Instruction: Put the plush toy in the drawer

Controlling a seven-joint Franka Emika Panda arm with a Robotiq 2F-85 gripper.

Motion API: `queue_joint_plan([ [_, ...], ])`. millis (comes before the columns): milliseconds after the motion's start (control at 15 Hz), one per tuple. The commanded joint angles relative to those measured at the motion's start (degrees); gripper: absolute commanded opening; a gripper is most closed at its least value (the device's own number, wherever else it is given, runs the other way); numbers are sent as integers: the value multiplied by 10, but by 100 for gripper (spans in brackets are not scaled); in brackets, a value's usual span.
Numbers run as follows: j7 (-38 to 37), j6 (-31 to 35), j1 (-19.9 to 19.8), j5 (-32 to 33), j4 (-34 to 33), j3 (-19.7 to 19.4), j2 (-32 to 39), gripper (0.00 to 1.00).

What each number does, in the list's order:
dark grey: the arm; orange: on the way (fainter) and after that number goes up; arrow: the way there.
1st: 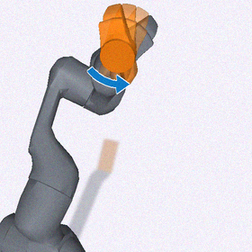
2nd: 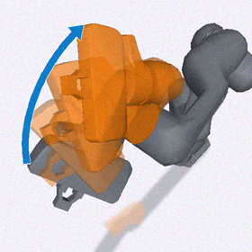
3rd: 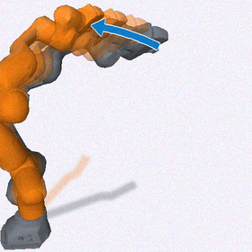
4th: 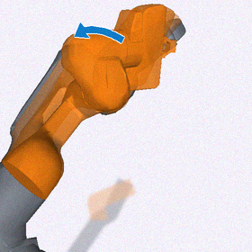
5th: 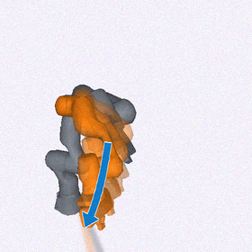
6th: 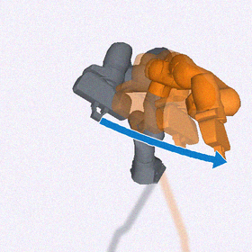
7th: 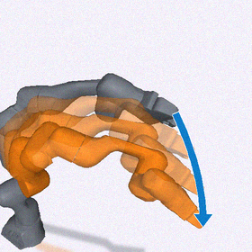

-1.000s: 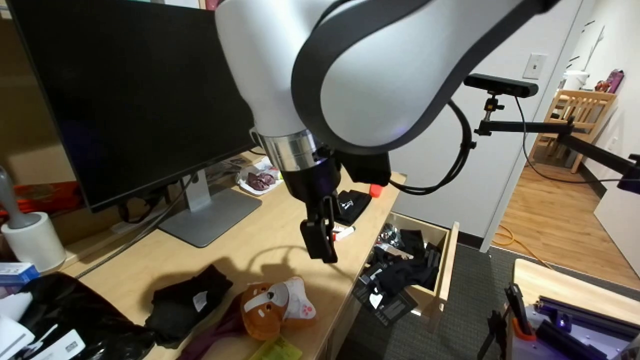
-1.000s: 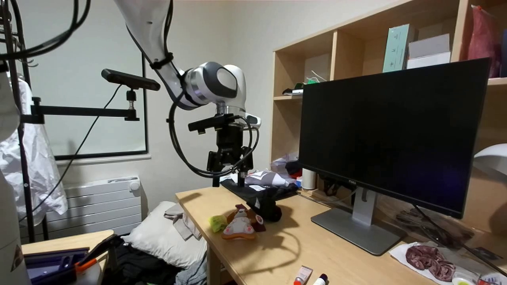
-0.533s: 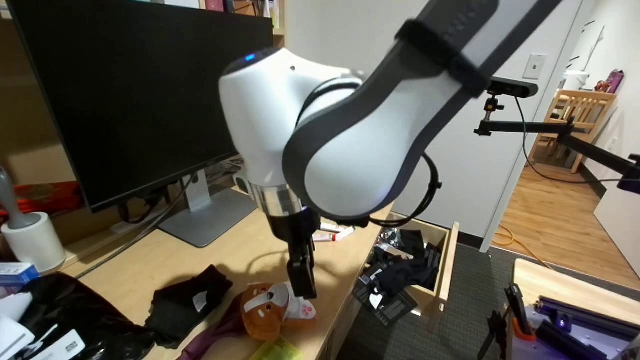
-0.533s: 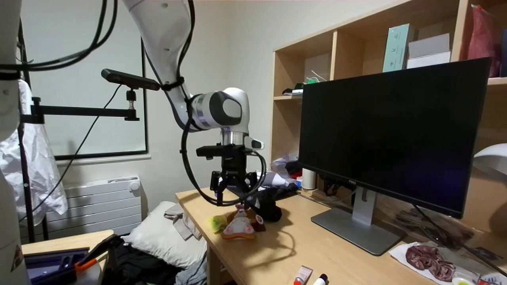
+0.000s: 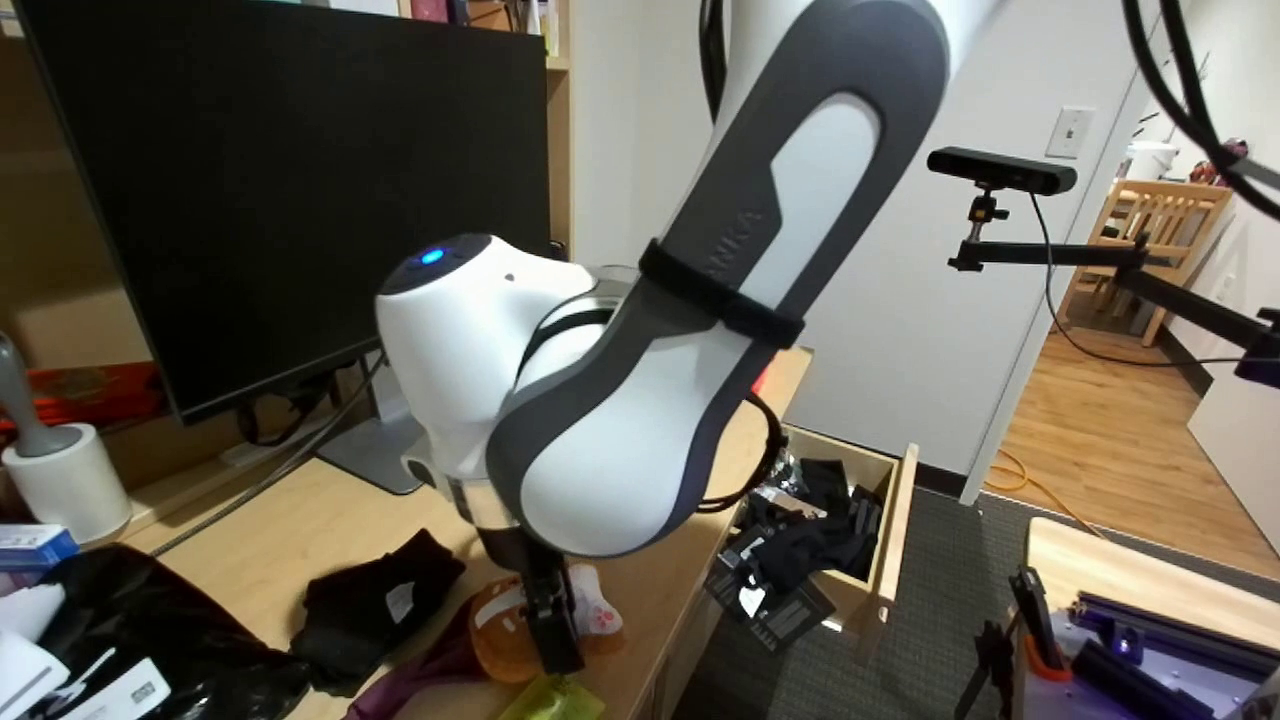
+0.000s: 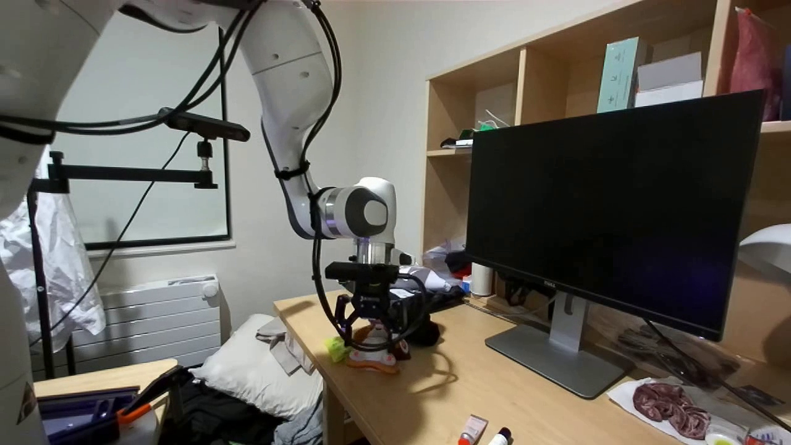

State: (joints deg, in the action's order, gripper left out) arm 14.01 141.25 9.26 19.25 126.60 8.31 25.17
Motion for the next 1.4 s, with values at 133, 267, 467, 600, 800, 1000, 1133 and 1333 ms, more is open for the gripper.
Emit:
queue_joint_plan([
  [133, 19, 5, 21, 33, -46, -4, 36, 100],
  [267, 17, 3, 25, 36, -53, -5, 43, 73],
  [467, 19, 1, 25, 34, -58, -4, 47, 53],
  [600, 17, 0, 22, 29, -57, -4, 45, 39],
  [800, 6, -12, 18, 16, -52, -6, 29, 22],
  [1000, -16, -1, 11, 0, -38, -12, -4, 10],
  [1133, -23, 3, 2, -17, -28, -11, -29, 11],
  [1333, -46, 11, -7, -37, -6, -20, -77, 8],
])
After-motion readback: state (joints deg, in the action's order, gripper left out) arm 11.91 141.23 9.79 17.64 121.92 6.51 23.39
